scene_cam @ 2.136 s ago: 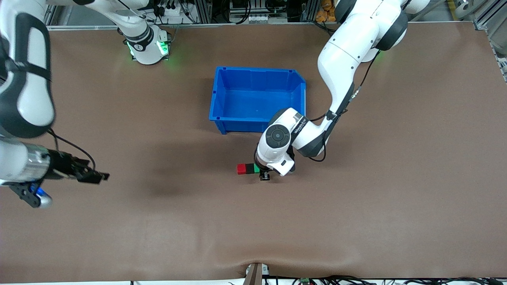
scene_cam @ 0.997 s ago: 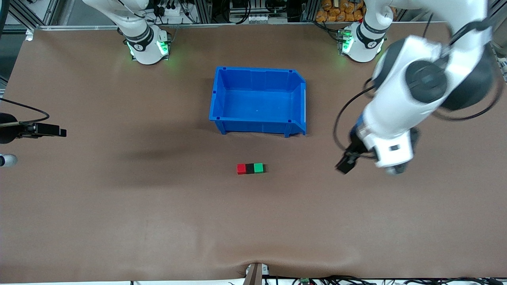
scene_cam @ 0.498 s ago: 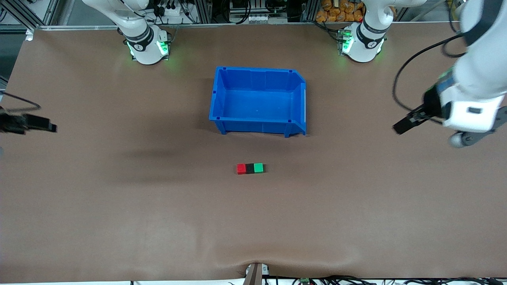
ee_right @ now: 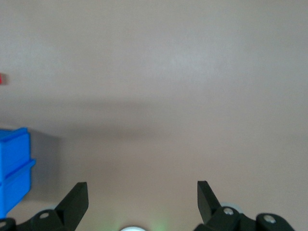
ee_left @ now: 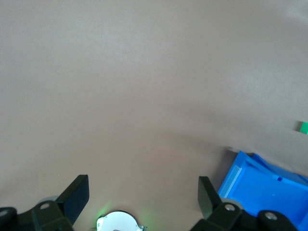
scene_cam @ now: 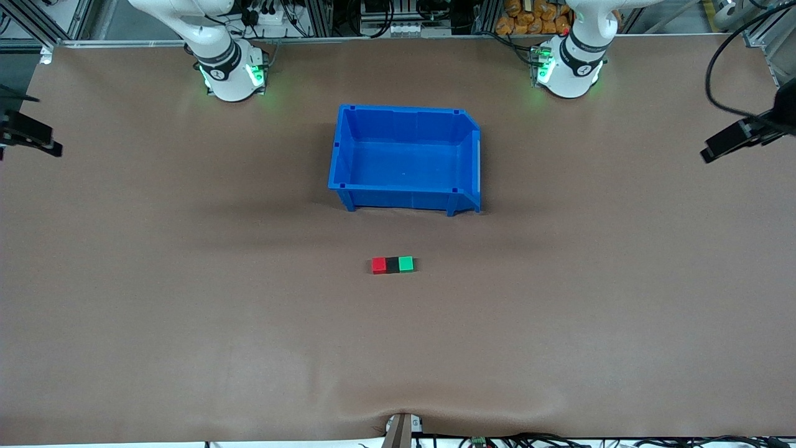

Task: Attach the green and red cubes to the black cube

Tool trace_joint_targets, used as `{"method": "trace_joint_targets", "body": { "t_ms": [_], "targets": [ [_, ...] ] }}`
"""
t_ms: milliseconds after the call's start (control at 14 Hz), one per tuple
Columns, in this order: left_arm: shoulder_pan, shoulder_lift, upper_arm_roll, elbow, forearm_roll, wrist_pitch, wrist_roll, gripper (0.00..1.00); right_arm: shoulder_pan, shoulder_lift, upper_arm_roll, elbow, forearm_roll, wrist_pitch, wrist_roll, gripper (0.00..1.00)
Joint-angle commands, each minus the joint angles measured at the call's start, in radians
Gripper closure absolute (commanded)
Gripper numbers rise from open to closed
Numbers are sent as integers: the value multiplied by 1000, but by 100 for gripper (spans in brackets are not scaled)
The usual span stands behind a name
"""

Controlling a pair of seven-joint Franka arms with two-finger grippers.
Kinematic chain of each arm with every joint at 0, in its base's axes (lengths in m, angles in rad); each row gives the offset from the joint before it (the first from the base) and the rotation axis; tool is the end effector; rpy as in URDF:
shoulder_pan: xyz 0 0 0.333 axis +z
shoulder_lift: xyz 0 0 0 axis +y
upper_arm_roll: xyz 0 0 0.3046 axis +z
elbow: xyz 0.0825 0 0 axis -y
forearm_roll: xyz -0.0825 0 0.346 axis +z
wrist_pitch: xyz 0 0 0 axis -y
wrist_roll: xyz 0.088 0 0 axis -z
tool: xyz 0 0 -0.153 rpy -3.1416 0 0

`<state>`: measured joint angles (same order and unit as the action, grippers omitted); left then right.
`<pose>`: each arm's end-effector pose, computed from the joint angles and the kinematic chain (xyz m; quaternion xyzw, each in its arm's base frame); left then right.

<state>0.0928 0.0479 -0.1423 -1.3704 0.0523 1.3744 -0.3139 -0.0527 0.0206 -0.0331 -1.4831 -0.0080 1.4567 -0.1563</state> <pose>0.5074 -0.0144 0.6111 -0.9902 -0.1363 0.0173 0.0259 0.5072 -0.0447 0.5844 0.9991 0.0349 -0.0238 0.0015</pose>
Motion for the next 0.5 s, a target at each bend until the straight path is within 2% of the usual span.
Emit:
{"method": "trace_joint_targets", "body": {
  "t_ms": [0, 285, 427],
  "targets": [
    [16, -59, -10, -75, -20, 25, 24, 0, 1, -173, -2, -234, -21, 107, -6, 0],
    [24, -60, -14, -81, -20, 26, 27, 0, 1, -156, -4, -190, -16, 71, 1, 0],
    [22, -95, -16, -134, -20, 41, 39, 0, -1, -134, -4, -140, -21, 73, -2, 0]
  ]
}}
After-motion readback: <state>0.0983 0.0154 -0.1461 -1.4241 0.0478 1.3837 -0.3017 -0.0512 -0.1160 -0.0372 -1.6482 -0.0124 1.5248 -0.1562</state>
